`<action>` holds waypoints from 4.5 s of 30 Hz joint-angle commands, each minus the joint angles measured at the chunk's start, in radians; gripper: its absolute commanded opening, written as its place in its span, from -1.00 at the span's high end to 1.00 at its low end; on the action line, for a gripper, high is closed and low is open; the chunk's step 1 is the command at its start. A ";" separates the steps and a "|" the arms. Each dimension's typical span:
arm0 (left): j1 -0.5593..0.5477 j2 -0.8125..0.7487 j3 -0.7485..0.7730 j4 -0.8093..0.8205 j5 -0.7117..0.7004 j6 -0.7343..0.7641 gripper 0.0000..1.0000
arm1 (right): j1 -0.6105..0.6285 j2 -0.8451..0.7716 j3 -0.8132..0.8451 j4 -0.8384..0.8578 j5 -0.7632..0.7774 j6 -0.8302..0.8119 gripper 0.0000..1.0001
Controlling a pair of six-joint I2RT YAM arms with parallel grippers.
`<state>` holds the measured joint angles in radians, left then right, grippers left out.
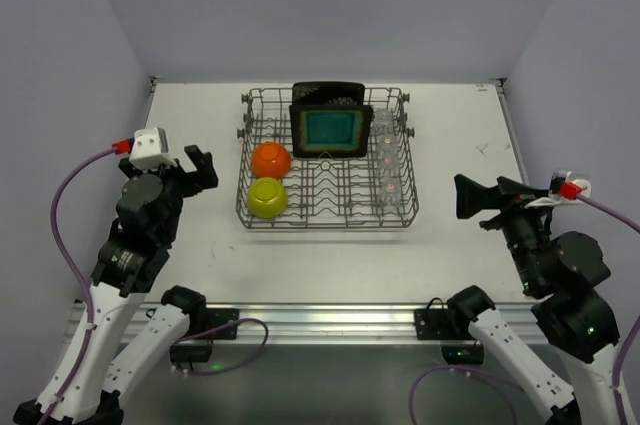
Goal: Unload the mixed dishes from the dish rack
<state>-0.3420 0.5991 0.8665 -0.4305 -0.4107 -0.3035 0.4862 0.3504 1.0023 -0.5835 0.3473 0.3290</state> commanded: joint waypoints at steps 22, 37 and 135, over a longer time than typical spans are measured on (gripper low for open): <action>-0.002 -0.033 -0.041 0.050 0.049 0.003 -1.00 | 0.002 0.570 0.217 0.442 -0.533 -0.105 -0.98; -0.002 -0.084 -0.044 0.042 -0.056 -0.039 -1.00 | 0.003 0.515 0.165 0.309 -0.355 -0.295 -0.98; -0.049 -0.081 -0.109 0.062 0.026 -0.008 -1.00 | -0.031 1.728 1.067 -0.050 -0.826 -1.565 1.00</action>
<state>-0.3832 0.5224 0.7700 -0.4110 -0.3744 -0.3286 0.4595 2.1216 2.0361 -0.7177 -0.4622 -1.1793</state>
